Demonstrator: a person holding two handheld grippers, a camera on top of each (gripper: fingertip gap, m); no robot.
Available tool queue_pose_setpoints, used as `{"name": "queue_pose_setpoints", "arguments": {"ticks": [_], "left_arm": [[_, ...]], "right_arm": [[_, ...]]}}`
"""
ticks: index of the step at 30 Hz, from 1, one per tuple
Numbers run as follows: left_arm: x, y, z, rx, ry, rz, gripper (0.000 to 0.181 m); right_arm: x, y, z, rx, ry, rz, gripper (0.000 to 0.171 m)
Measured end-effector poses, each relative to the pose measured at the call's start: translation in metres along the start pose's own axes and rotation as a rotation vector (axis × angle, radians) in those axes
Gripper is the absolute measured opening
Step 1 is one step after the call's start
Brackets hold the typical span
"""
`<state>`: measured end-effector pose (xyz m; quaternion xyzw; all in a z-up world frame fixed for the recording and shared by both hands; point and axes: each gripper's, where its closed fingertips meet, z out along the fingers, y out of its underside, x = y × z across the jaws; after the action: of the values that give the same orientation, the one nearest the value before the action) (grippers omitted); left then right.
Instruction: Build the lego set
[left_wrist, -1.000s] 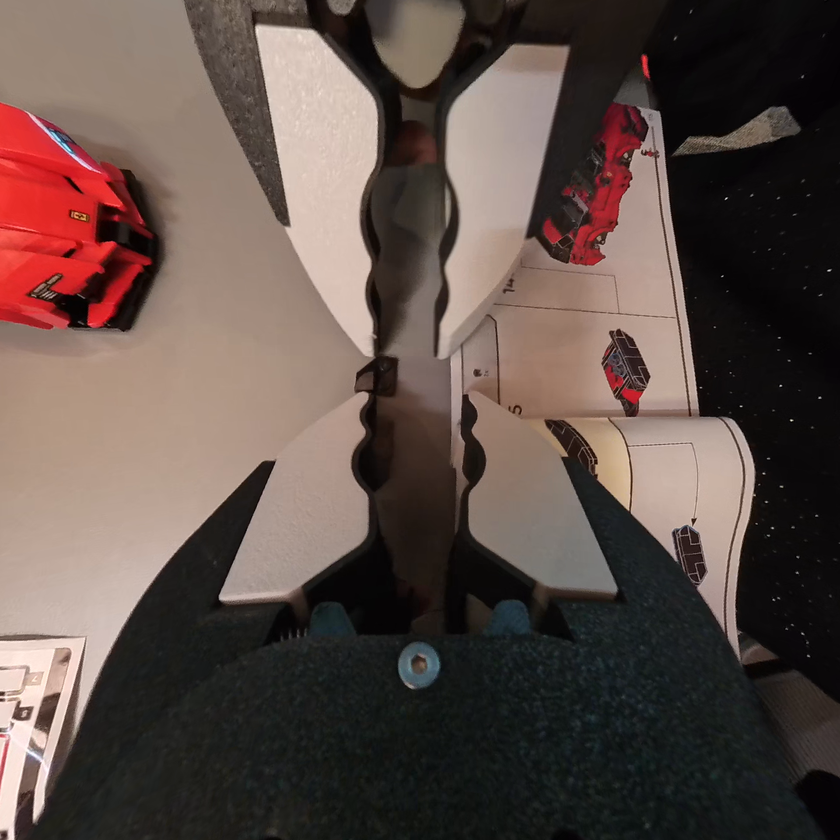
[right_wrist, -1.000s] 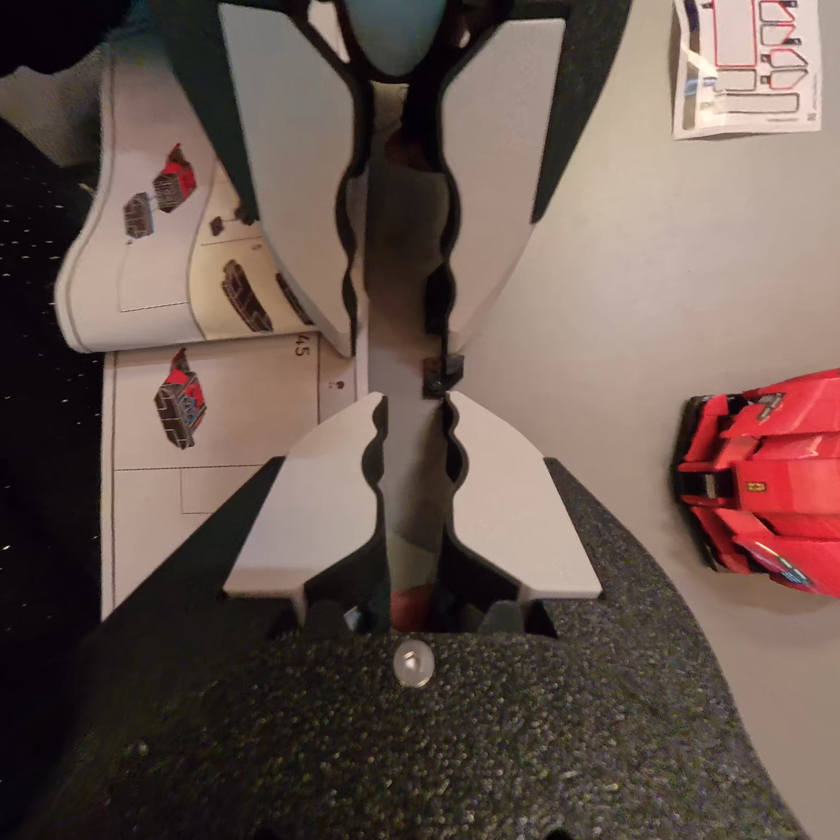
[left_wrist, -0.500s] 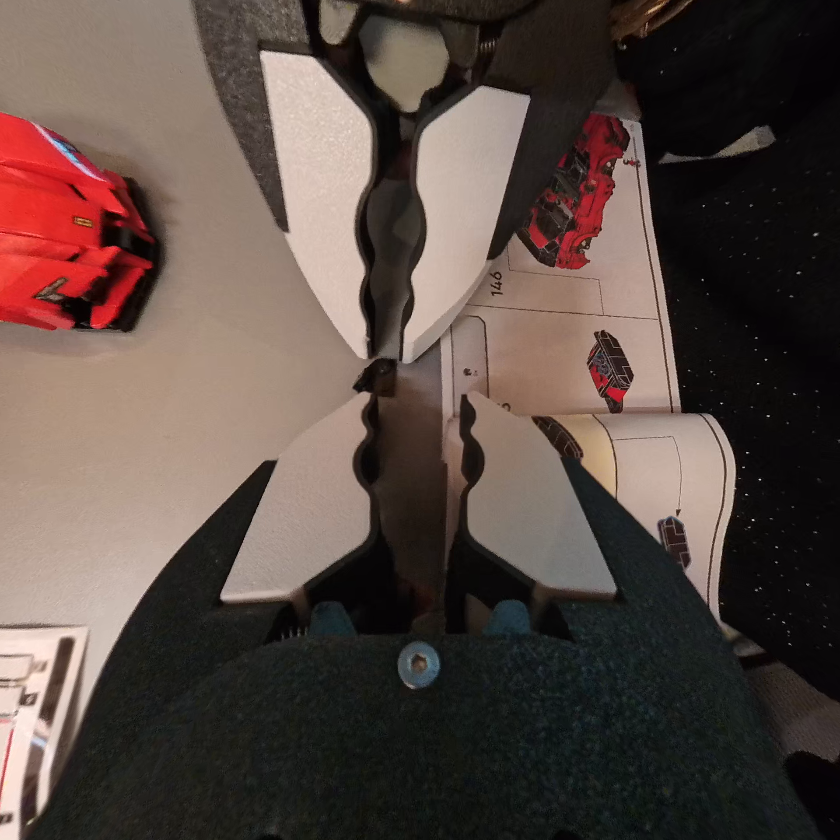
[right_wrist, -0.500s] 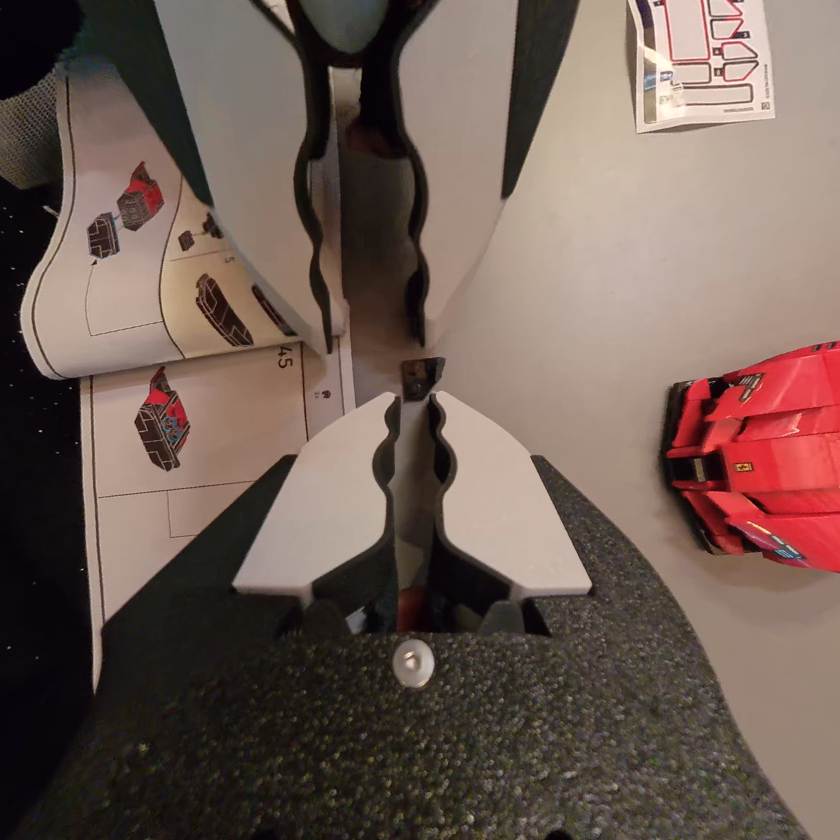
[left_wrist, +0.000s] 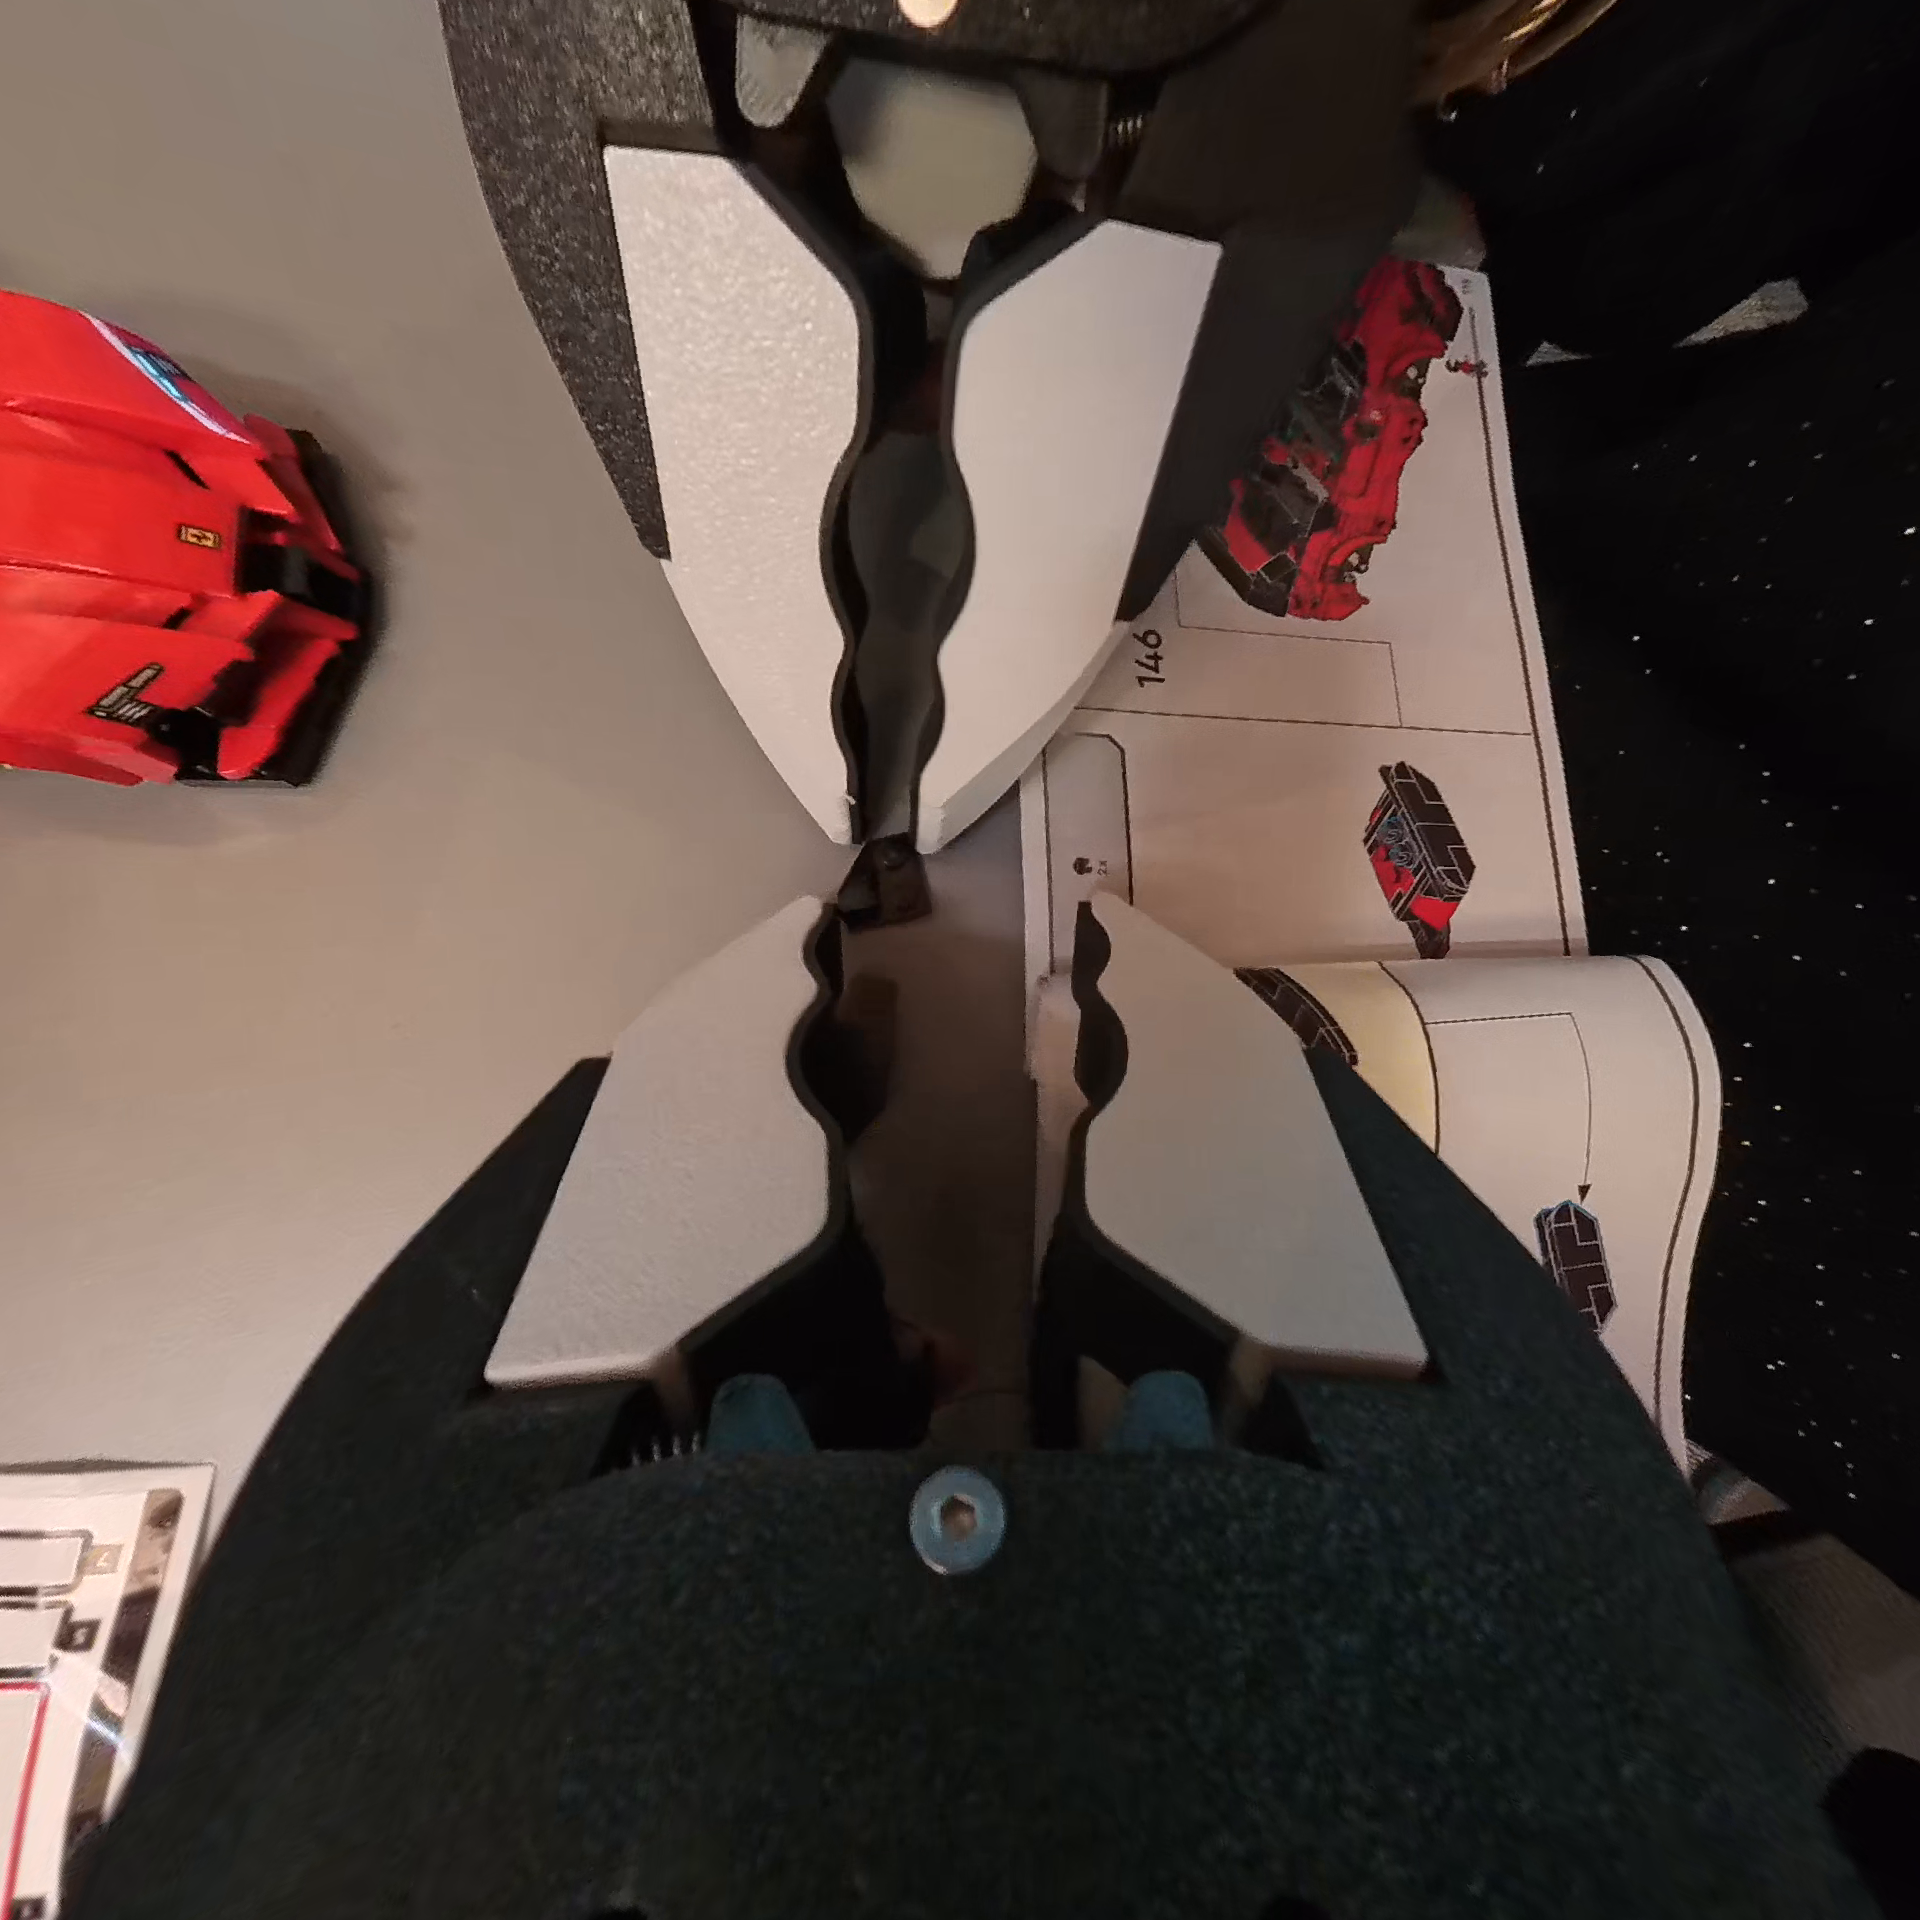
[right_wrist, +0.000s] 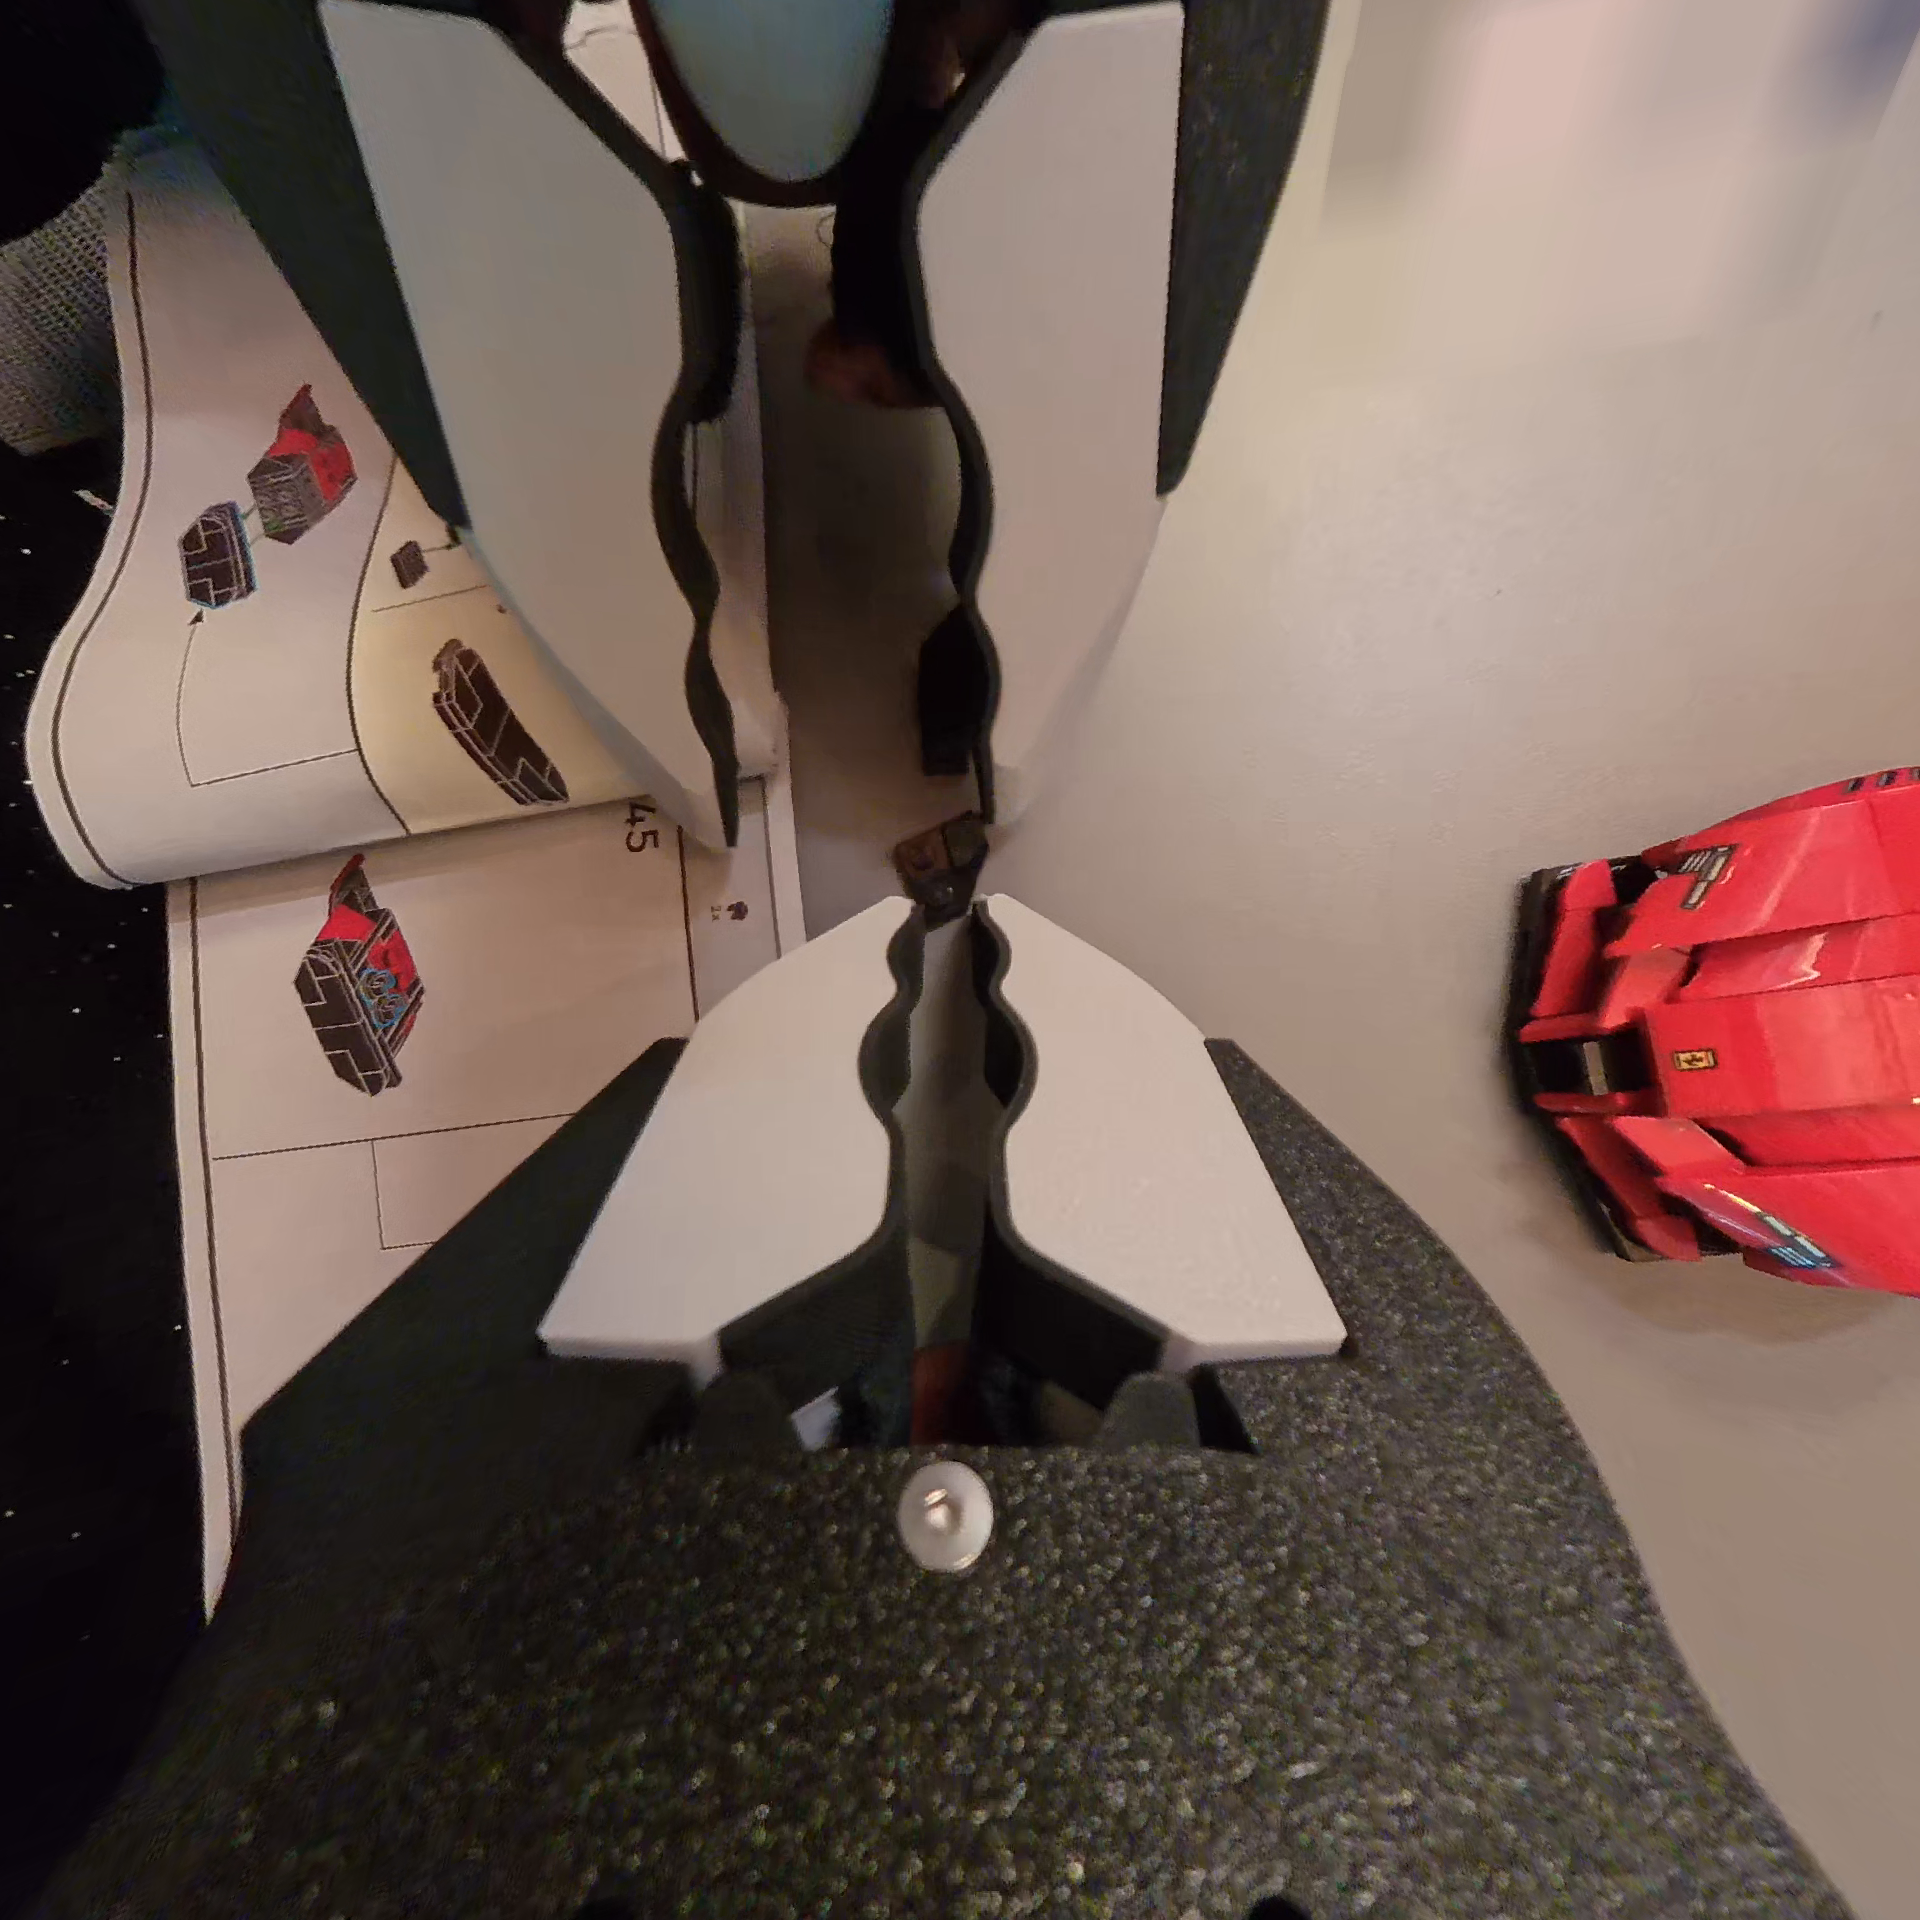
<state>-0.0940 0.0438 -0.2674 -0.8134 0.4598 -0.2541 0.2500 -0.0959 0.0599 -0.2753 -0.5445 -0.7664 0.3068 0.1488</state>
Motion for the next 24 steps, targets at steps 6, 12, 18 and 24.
{"name": "queue_pose_setpoints", "arguments": {"ticks": [6,12,18,24], "left_arm": [[-0.001,0.003,-0.003,-0.004,-0.021,-0.012,0.042],[-0.008,0.003,-0.004,-0.006,-0.06,0.011,0.04],[-0.015,-0.002,-0.003,0.008,-0.053,0.05,0.014],[-0.019,0.0,-0.003,0.015,-0.067,0.06,0.01]], "right_arm": [[0.0,0.0,0.0,0.004,0.002,0.005,0.008],[0.0,-0.005,-0.003,0.031,-0.008,0.004,0.013],[-0.002,-0.004,0.002,0.018,-0.032,-0.049,0.02],[0.001,-0.005,0.003,0.026,-0.006,-0.069,0.015]]}}
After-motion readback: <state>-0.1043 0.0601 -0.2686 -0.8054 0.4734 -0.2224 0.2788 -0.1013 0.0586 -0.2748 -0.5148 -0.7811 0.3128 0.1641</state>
